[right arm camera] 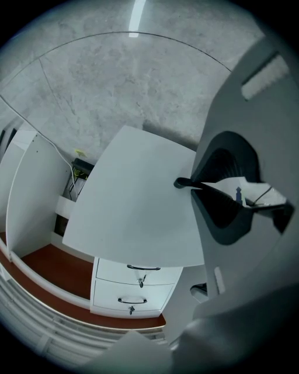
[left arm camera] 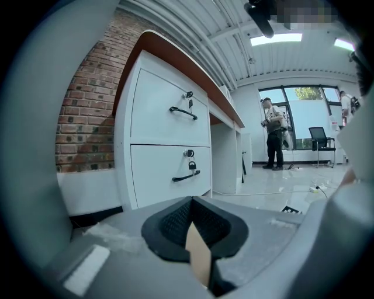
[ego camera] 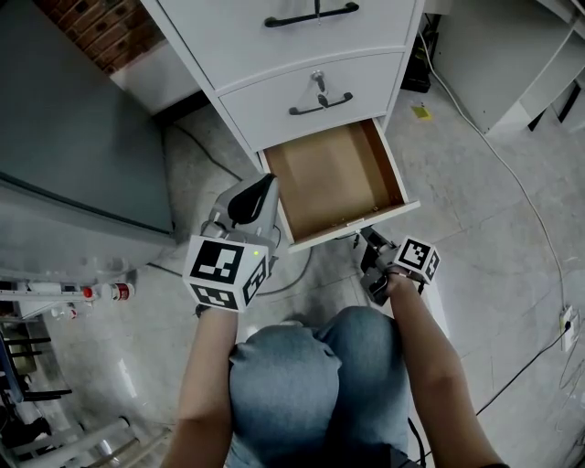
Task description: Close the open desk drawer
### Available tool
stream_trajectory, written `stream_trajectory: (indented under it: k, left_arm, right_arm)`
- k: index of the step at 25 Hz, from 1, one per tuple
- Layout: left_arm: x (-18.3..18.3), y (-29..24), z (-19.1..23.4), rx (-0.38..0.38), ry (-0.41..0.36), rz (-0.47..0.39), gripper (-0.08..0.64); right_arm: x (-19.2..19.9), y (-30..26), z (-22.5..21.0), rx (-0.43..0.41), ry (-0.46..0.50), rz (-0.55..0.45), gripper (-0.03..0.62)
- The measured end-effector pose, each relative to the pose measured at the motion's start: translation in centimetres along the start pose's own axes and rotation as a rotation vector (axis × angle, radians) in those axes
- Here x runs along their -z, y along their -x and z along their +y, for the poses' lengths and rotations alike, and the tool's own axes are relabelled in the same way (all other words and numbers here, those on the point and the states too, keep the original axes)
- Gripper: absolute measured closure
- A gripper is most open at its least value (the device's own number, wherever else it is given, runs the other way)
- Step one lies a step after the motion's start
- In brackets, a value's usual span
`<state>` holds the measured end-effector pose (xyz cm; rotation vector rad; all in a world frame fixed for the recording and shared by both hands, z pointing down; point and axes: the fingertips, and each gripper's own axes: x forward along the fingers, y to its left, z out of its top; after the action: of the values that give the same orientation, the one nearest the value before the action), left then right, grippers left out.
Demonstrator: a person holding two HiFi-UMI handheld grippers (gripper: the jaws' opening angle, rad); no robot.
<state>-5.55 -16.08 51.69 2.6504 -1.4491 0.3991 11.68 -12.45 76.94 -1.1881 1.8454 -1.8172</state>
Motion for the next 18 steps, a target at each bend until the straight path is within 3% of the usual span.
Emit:
stream_trajectory:
  k: [18]
  left_arm:
    - [-1.7,-0.2,1.3,-0.062,0.036,-0.022,0.561]
  right_arm:
    - [-1.2,0.3,4.3,-0.024,0.068,0.031,0.541]
